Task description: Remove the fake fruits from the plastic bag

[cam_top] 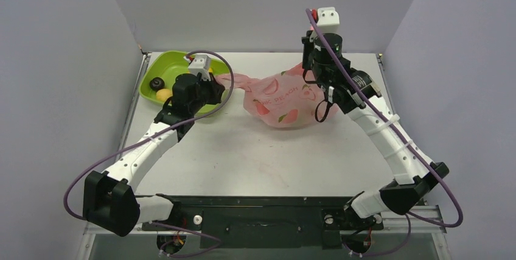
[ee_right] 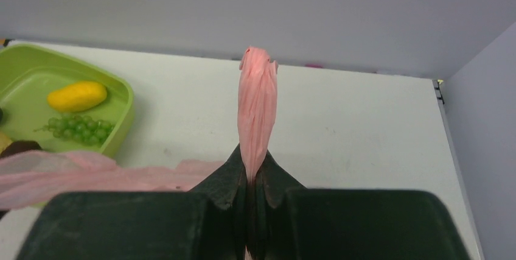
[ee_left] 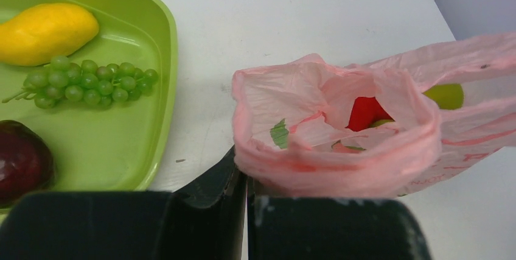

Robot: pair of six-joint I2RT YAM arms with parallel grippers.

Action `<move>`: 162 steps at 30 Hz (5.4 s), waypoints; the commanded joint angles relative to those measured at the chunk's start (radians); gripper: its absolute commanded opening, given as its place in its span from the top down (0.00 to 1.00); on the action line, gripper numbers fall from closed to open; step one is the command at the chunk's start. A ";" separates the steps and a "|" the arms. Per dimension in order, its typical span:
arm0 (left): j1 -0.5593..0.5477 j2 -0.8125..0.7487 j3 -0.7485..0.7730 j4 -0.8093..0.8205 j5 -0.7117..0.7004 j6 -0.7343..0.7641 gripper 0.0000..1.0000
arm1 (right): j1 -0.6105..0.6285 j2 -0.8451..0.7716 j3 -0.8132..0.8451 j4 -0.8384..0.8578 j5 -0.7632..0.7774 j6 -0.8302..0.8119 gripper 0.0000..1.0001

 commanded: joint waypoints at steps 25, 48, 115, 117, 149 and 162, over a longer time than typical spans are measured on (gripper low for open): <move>-0.021 0.061 0.054 -0.110 -0.180 0.005 1.00 | 0.324 -0.462 -0.929 0.231 -0.087 0.361 0.92; -0.007 -0.663 -0.294 -0.437 0.308 -0.425 0.57 | 0.408 -0.655 -1.097 0.293 -0.129 0.355 0.94; 0.041 -0.296 -0.128 -0.157 0.231 -0.718 1.00 | 0.792 -0.522 -0.981 0.138 0.152 0.359 0.30; 0.041 -0.325 -0.144 -0.145 0.245 -0.740 1.00 | 0.774 -0.523 -0.911 0.090 0.170 0.321 0.27; 0.058 -0.391 -0.126 -0.089 0.288 -0.831 1.00 | 0.446 -0.015 -0.624 0.209 -0.207 0.146 0.36; 0.059 -0.384 -0.076 -0.162 0.278 -0.778 1.00 | 0.446 0.015 -0.653 0.245 -0.010 0.159 0.63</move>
